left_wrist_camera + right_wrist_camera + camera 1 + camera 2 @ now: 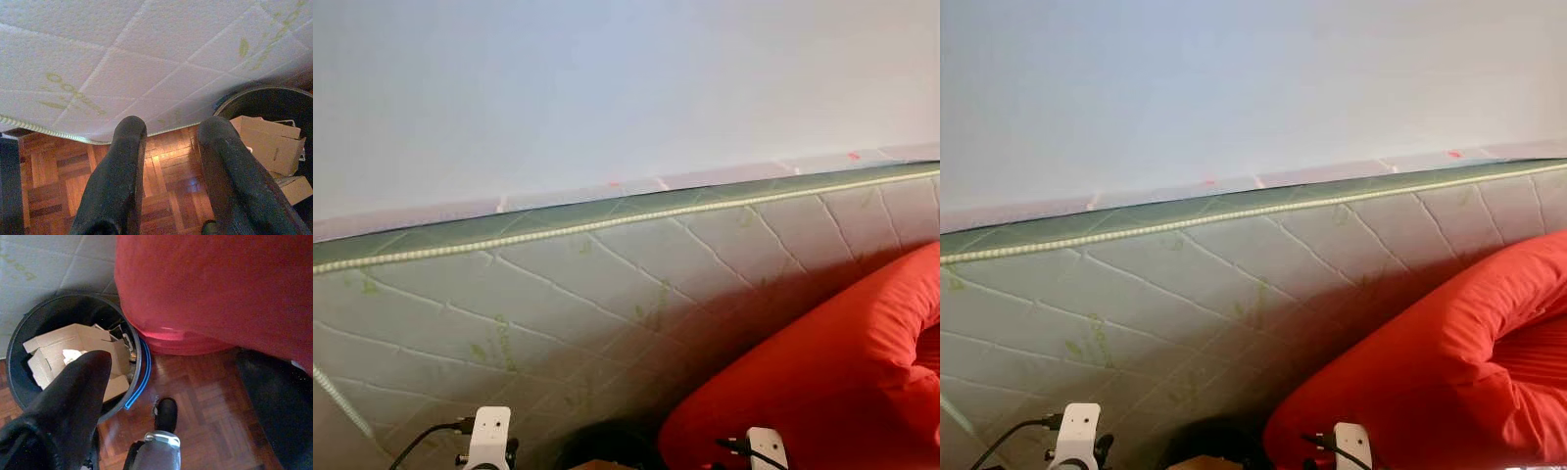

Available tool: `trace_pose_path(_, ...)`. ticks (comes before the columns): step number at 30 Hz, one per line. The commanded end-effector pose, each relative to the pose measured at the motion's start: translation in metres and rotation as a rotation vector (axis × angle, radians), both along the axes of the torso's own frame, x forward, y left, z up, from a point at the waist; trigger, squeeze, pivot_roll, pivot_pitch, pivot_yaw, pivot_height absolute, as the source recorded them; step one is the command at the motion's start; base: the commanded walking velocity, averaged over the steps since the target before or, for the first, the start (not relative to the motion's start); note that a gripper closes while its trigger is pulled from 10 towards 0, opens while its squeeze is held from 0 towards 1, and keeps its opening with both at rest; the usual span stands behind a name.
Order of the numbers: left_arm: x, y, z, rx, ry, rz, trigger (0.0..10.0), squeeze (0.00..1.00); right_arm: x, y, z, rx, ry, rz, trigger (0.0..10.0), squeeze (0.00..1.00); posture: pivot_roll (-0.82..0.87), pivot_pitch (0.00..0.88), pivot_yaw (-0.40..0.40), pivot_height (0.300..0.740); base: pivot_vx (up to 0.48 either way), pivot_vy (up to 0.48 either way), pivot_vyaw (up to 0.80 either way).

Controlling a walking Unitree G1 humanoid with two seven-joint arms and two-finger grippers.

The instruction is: Clean up the room

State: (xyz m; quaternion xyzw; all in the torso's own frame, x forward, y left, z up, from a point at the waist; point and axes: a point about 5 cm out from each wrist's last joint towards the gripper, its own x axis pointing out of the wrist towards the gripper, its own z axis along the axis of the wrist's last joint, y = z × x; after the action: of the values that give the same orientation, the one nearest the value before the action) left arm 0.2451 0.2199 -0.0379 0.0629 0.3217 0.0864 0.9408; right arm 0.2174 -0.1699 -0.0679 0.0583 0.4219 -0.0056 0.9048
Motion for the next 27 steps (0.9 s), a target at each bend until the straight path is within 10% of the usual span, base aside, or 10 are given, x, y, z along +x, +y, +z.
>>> trace_pose_path(1, -0.0028, -0.0004, -0.0024, -0.007, 0.014, -0.001, 10.0, 0.0, 0.0006, -0.0099, 0.0013, -0.015, -0.004, -0.04, 10.0, 0.0, 0.08, 0.004, -0.052, 0.74, 0.0, 0.0, 0.0)
trace_pose_path(27, -0.0059, 0.0, -0.0043, -0.008, 0.02, -0.011, 10.0, 0.0, -0.0018, -0.0078, -0.0003, -0.011, -0.001, -0.032, 10.0, 0.0, 0.06, 0.0, -0.038, 0.74, 0.0, 0.0, 0.0)
